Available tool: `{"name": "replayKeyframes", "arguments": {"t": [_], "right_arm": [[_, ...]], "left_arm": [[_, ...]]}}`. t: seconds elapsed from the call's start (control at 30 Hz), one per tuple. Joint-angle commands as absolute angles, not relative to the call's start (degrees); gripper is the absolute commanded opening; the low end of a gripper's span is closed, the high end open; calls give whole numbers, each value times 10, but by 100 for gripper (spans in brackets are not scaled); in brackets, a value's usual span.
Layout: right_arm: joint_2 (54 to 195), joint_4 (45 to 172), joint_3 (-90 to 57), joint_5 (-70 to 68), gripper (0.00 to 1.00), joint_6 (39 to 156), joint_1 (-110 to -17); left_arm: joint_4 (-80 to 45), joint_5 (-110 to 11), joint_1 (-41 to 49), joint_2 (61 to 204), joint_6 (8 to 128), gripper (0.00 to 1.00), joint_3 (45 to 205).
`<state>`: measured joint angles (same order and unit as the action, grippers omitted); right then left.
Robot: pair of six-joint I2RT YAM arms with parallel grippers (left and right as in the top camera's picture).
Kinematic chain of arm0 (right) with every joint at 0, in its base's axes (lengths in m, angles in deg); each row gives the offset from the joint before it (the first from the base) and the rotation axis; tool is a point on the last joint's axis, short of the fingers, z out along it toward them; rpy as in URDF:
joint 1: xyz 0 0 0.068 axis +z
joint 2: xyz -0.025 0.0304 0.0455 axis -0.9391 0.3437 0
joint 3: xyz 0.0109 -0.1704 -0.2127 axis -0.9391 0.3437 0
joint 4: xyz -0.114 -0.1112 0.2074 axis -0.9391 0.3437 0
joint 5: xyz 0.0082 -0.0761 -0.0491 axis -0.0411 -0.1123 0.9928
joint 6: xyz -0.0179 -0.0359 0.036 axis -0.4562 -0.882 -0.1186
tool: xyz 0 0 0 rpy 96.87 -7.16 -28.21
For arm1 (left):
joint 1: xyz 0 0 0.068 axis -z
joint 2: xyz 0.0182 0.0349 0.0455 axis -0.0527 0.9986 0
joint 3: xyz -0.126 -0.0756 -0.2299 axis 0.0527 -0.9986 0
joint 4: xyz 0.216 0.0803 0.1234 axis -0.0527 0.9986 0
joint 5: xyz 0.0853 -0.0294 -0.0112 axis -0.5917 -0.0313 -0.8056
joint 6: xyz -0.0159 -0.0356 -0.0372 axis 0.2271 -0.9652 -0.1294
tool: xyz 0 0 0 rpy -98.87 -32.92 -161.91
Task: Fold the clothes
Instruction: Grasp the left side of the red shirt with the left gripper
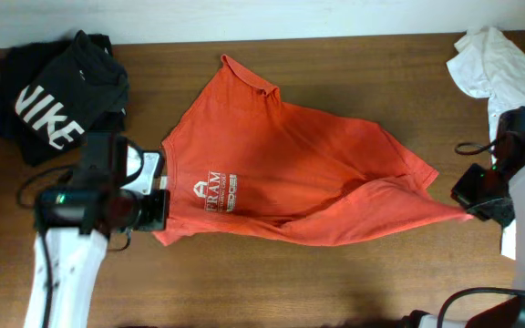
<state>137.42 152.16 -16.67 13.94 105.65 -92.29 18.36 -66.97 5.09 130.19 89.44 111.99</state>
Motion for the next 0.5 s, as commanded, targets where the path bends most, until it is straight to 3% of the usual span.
{"name": "replayKeyframes", "arguments": {"t": [0.0, 0.1, 0.2, 0.23, 0.3, 0.47], "right_arm": [[1367, 1536, -182, 151, 4, 1046, -940], [1367, 1559, -182, 151, 5, 1046, -940], [1367, 1576, -182, 142, 49, 1046, -939], [1367, 1578, -178, 138, 90, 1046, -939], [1367, 1572, -166, 121, 96, 1049, -939], [1367, 1496, -52, 65, 92, 1066, -940]], "left_arm": [[200, -713, 47, 1229, 882, 0, 1126], [233, -714, 47, 1226, 882, 0, 1126], [235, -714, 47, 1225, 882, 1, 1126], [234, -712, 47, 1225, 882, 1, 1126], [233, -712, 47, 1225, 882, 0, 1126], [232, -709, 47, 1225, 882, 0, 1126]]}}
